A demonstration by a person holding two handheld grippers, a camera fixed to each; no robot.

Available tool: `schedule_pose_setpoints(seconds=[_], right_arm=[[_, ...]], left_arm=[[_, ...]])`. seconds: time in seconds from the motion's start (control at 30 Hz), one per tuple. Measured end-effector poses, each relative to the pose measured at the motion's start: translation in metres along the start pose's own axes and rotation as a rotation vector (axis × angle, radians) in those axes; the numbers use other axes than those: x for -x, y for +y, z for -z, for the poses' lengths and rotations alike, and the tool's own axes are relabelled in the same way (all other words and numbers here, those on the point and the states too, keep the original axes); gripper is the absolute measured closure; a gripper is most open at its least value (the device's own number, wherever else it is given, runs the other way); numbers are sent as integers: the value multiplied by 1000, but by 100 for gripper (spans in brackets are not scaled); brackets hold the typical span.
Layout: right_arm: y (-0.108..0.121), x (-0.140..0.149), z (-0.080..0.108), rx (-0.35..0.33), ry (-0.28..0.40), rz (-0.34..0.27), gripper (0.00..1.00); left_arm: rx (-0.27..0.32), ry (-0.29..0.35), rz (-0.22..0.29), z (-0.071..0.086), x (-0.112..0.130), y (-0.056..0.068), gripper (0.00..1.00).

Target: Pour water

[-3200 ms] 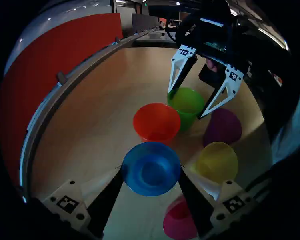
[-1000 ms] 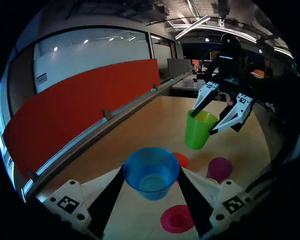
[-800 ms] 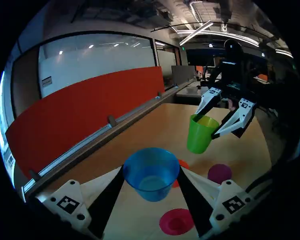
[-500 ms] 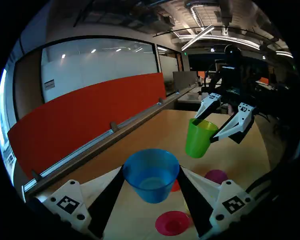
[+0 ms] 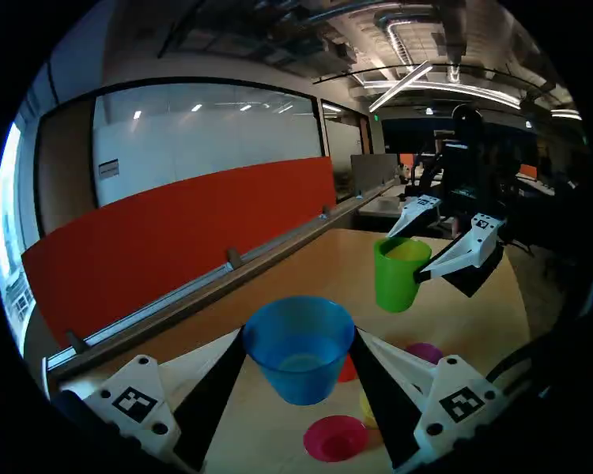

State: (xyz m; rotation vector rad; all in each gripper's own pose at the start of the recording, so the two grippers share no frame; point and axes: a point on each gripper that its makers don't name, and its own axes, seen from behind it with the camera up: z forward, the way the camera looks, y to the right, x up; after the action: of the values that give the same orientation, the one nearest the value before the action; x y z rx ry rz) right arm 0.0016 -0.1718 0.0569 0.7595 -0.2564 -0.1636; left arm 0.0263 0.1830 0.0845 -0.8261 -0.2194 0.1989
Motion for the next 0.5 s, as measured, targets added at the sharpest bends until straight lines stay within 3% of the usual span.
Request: schedule_pose_setpoints(seconds=[0.5], right_arm=[[-6, -19, -7, -1, 79, -10, 7]], left_arm=[[-17, 37, 33, 15, -4, -1, 12]])
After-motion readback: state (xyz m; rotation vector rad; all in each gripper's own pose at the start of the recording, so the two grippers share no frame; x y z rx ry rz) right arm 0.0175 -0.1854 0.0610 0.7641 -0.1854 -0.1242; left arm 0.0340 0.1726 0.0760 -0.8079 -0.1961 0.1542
